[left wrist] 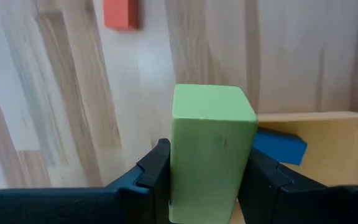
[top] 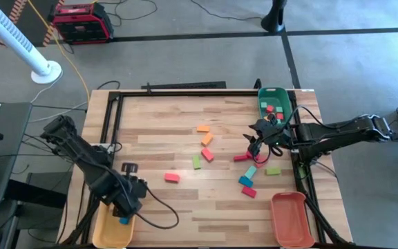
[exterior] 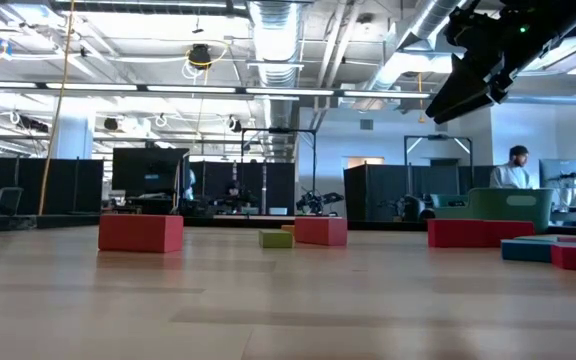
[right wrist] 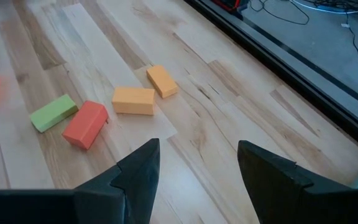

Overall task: Sort blocks by size
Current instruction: Put the light green thick rectangle block into the yellow bin

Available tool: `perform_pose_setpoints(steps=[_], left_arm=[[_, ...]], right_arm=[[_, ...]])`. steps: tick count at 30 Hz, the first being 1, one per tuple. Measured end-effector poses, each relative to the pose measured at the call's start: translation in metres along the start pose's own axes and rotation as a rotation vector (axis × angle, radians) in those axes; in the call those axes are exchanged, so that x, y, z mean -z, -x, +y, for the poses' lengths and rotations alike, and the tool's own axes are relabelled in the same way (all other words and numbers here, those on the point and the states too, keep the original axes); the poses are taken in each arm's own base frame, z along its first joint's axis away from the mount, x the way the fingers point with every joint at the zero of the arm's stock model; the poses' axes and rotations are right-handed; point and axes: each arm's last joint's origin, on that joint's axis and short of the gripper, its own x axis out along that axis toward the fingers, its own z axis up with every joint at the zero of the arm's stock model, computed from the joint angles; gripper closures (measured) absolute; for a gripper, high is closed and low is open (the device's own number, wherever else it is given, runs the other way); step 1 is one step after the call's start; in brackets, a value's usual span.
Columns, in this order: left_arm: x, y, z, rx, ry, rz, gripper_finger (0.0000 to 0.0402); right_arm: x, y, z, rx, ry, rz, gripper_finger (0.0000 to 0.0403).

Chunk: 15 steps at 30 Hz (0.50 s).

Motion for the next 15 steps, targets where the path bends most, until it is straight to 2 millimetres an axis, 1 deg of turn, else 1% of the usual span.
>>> perform_pose_setpoints(steps=[4, 10, 13, 15], left_arm=[[0.005, -0.014, -0.003, -0.01, 0.023, 0.027, 0.0273], [0.009, -0.038, -0.011, 0.097, 0.074, 0.072, 0.0273], [0.016, -0.047, -0.015, 0.113, 0.098, 0.121, 0.0273], [0.022, -0.049, -0.019, 0.118, 0.115, 0.144, 0.0273]], right_arm=[[0.0, 0.0, 0.0, 0.0, 0.0, 0.0, 0.0158], [0.0, 0.0, 0.0, -0.001, 0.0, 0.0, 0.0158], [0.0, 0.0, 0.0, -0.001, 0.0, 0.0, 0.0158], [0.0, 0.0, 0.0, -0.001, 0.001, -0.001, 0.0158]])
